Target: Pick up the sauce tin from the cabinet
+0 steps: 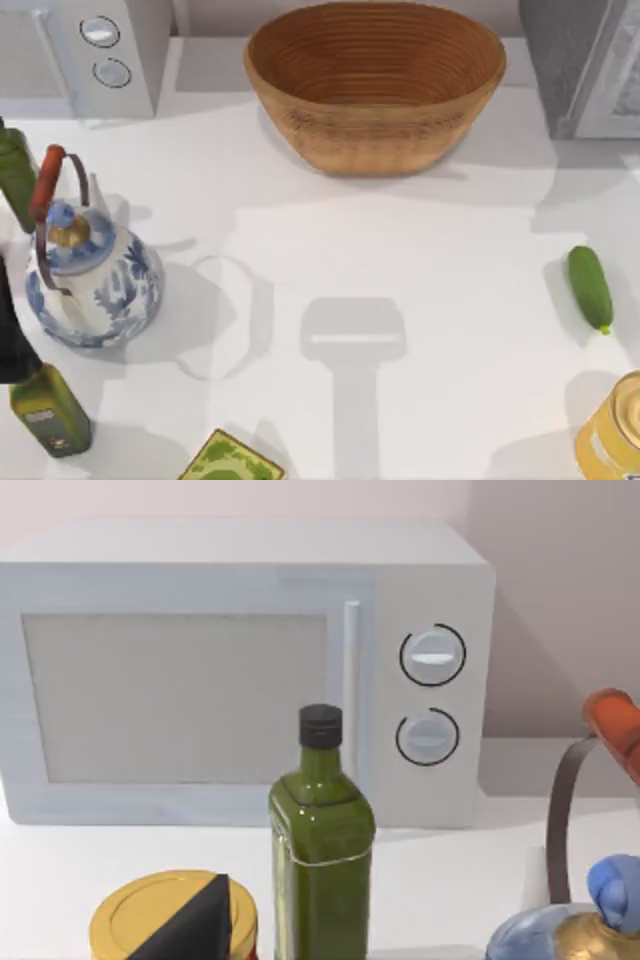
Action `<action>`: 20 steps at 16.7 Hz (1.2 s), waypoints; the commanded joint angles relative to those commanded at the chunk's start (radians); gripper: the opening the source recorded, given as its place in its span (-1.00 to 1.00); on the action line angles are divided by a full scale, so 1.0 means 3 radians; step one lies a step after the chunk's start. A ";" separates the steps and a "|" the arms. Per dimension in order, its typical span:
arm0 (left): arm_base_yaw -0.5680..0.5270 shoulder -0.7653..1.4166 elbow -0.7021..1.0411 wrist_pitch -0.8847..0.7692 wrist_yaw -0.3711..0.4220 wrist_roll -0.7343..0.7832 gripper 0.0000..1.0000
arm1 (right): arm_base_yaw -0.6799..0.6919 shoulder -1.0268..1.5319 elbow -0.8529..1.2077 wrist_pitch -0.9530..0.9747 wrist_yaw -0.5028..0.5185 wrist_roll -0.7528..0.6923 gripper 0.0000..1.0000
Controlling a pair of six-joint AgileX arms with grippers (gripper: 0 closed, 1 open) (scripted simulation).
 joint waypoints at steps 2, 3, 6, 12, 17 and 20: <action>0.0000 0.0000 0.0000 0.0000 0.0000 0.0000 1.00 | -0.0123 -0.0464 -0.0873 0.0224 -0.0132 -0.0011 -1.00; 0.0000 0.0000 0.0000 0.0000 0.0000 0.0000 1.00 | -0.0184 -0.0697 -0.1296 0.0337 -0.0199 -0.0016 -1.00; 0.0000 0.0000 0.0000 0.0000 0.0000 0.0000 1.00 | -0.0359 -0.1385 -0.2411 0.0679 -0.0396 -0.0028 -1.00; 0.0000 0.0000 0.0000 0.0000 0.0000 0.0000 1.00 | -0.0615 -0.2471 -0.3730 0.1242 -0.0701 -0.0037 -1.00; 0.0000 0.0000 0.0000 0.0000 0.0000 0.0000 1.00 | -0.0658 -0.2648 -0.3917 0.1347 -0.0754 -0.0036 -1.00; 0.0000 0.0000 0.0000 0.0000 0.0000 0.0000 1.00 | -0.0648 -0.2631 -0.3918 0.1339 -0.0751 -0.0030 -1.00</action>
